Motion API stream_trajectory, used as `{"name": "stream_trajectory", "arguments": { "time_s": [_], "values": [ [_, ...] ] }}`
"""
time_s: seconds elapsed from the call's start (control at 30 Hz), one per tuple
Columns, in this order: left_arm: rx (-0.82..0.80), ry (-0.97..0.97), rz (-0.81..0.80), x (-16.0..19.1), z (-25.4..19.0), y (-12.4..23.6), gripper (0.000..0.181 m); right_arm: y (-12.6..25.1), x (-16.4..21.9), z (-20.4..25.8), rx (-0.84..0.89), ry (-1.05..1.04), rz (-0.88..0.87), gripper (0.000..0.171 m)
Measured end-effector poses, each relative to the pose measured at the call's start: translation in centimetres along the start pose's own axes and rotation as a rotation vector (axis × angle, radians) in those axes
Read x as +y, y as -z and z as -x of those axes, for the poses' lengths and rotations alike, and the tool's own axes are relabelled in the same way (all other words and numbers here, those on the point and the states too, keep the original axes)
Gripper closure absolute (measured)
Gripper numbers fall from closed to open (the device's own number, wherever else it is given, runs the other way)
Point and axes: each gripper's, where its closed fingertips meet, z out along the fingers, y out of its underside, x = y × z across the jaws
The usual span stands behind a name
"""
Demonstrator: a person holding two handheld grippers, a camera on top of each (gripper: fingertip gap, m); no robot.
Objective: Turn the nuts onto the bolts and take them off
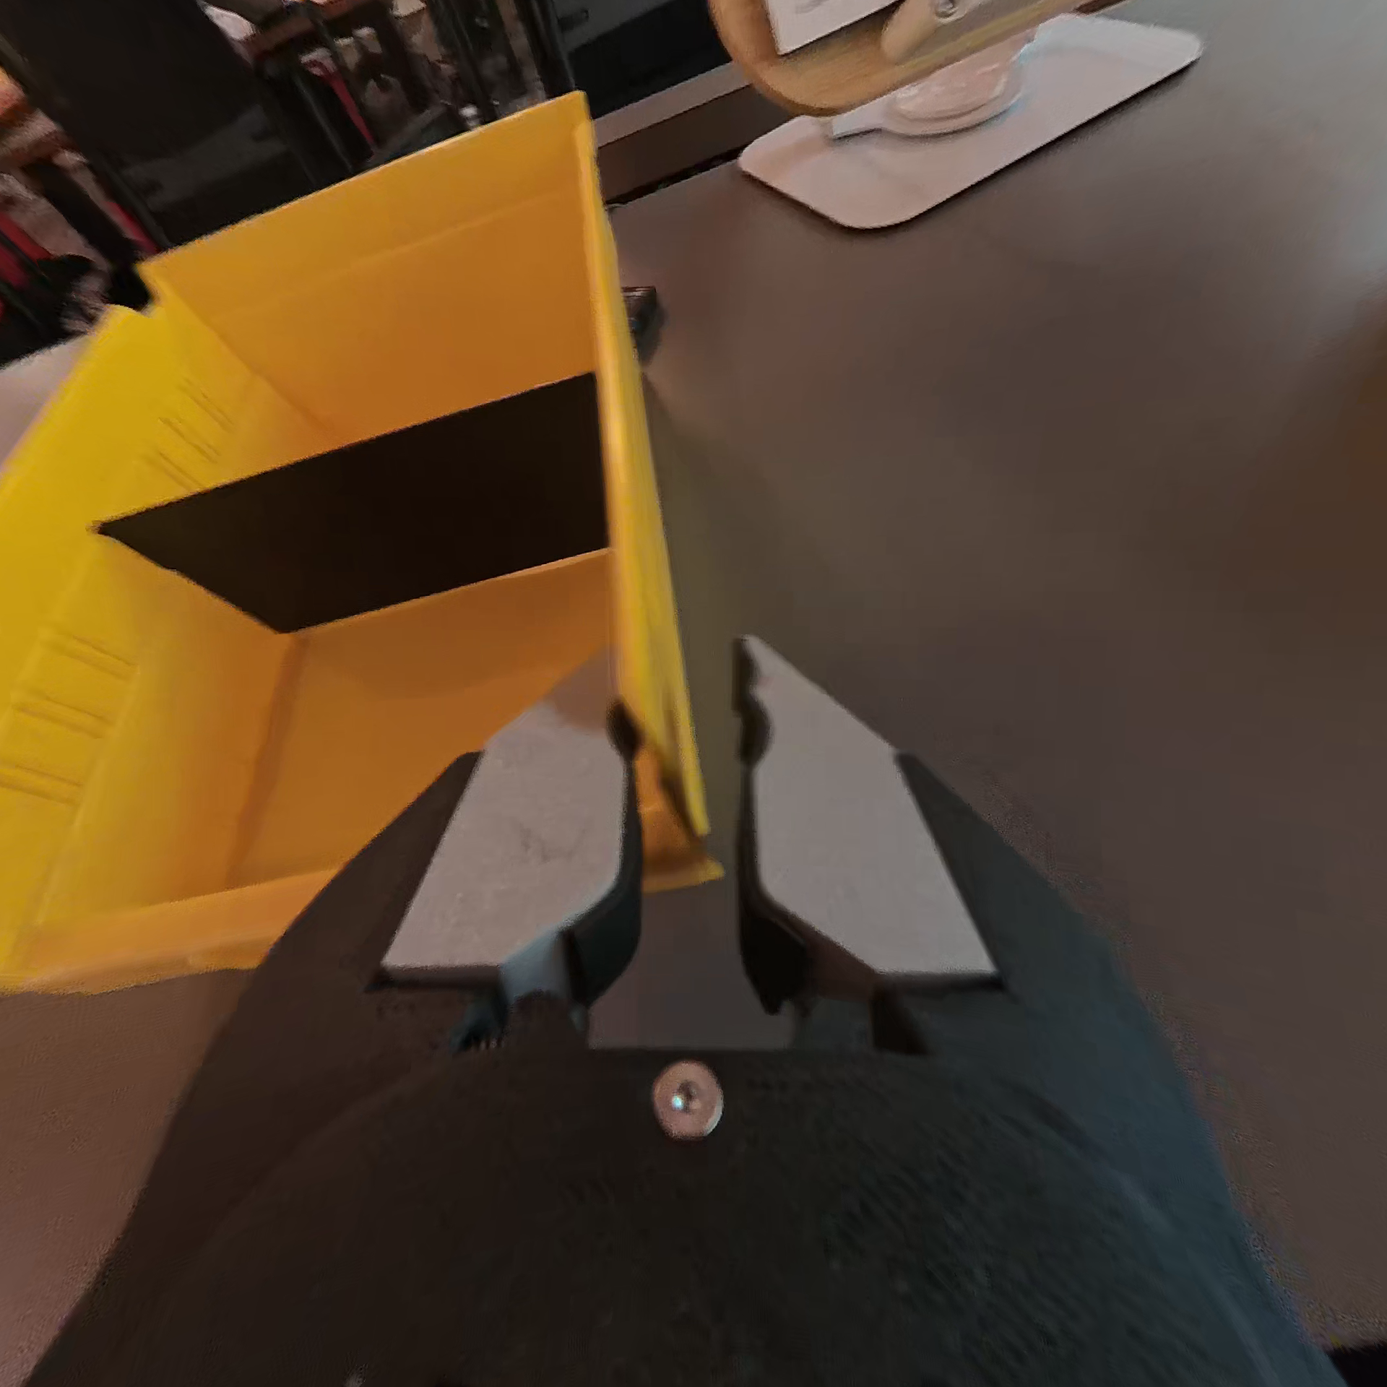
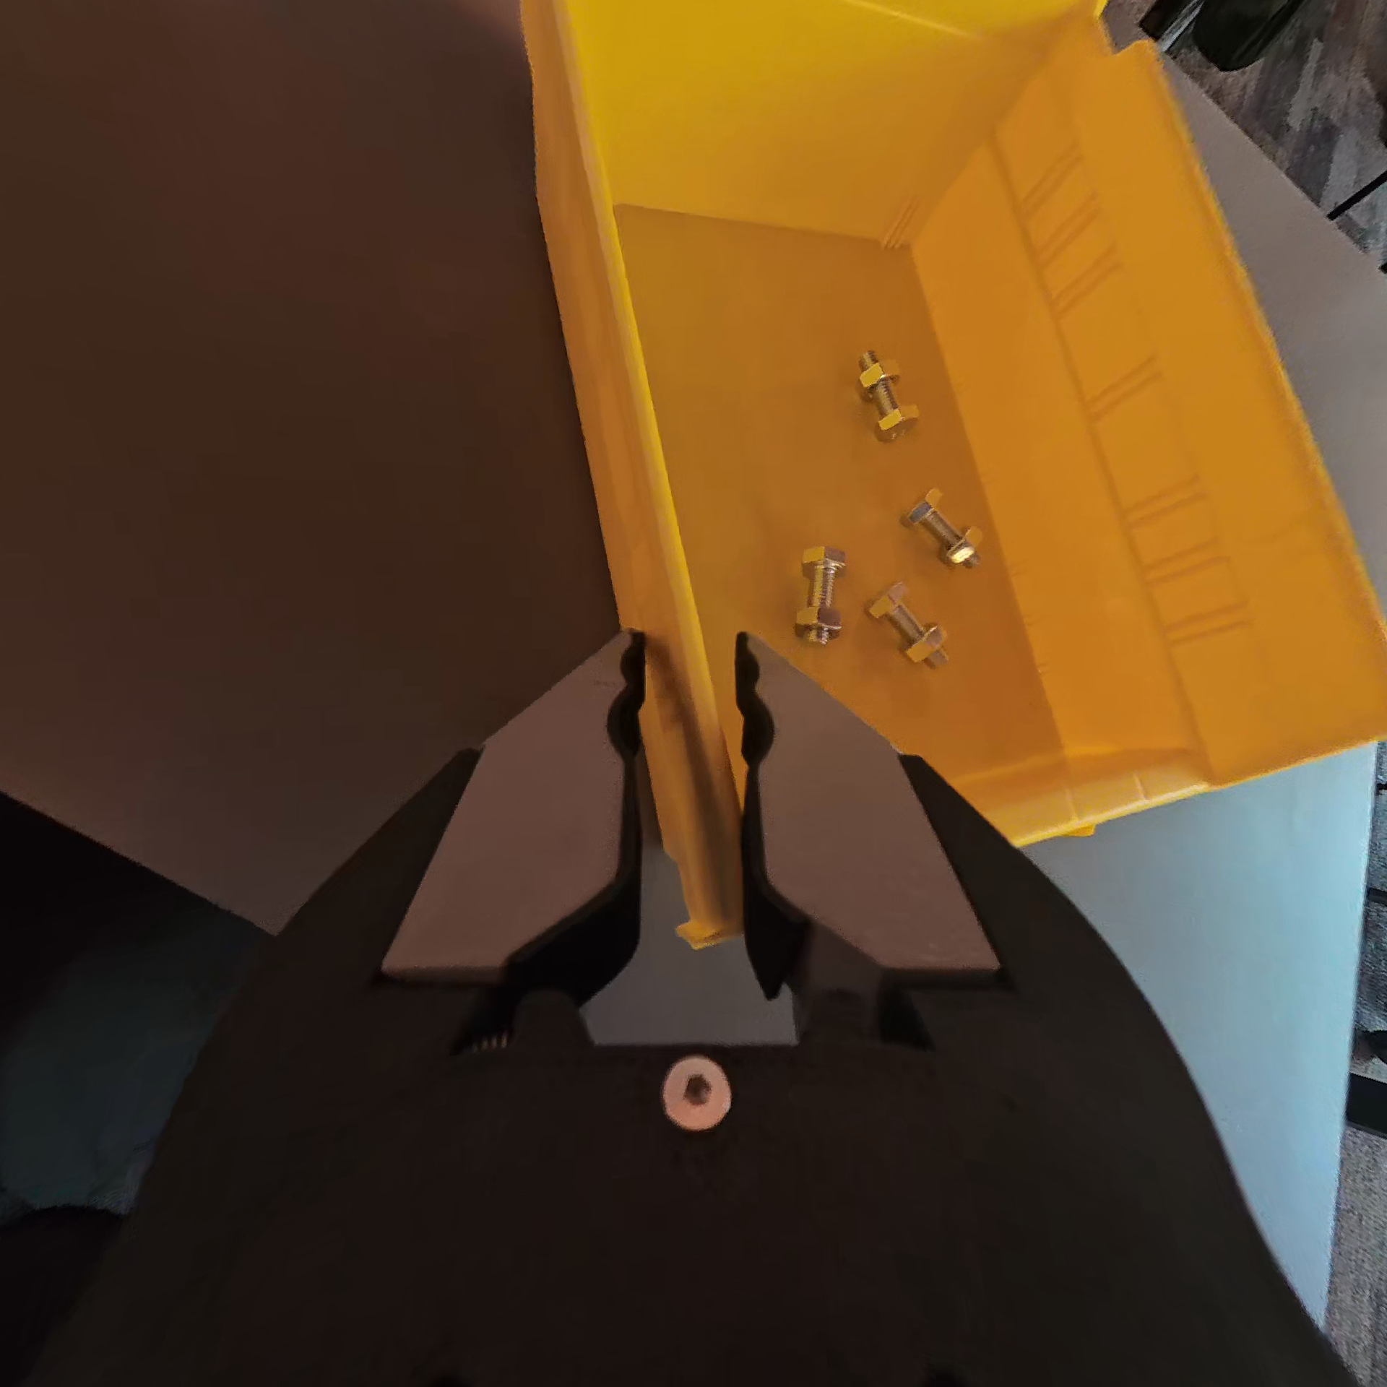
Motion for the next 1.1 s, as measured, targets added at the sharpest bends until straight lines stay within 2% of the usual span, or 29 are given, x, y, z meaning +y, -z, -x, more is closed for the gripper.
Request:
{"name": "stream_trajectory", "arguments": {
  "time_s": [0.03,0.17,0.43,0.6,0.7,0.83,1.0,1.1],
  "values": [
    [-0.027,-0.038,-0.002,0.0,0.7,0.0,0.178,0.0,-0.1,0.4,-0.022,-0.006,0.000,0.153],
    [-0.006,-0.040,-0.021,-0.2,1.8,0.4,0.179,0.2,-0.9,2.6,-0.113,-0.030,-0.024,0.168],
    [-0.001,-0.043,-0.065,0.1,3.0,2.0,0.179,0.9,-1.4,3.4,-0.049,0.001,-0.022,0.166],
    [-0.020,-0.045,-0.115,-0.6,3.8,3.9,0.178,1.7,-1.2,3.9,-0.089,-0.045,-0.049,0.169],
    [-0.003,-0.013,-0.170,-1.5,4.3,6.3,0.178,1.4,-2.3,5.7,-0.148,-0.122,-0.078,0.168],
    [-0.030,-0.023,-0.263,-5.0,4.8,11.1,0.178,-0.1,-6.0,11.0,-0.075,-0.102,-0.048,0.166],
    [-0.009,-0.047,-0.422,-11.6,4.9,17.7,0.178,-2.3,-14.2,23.0,-0.218,-0.190,-0.160,0.157],
    [0.009,-0.074,-0.486,-15.0,4.3,20.5,0.178,-3.9,-19.5,31.1,-0.276,-0.158,-0.205,0.153]
  ]
}}
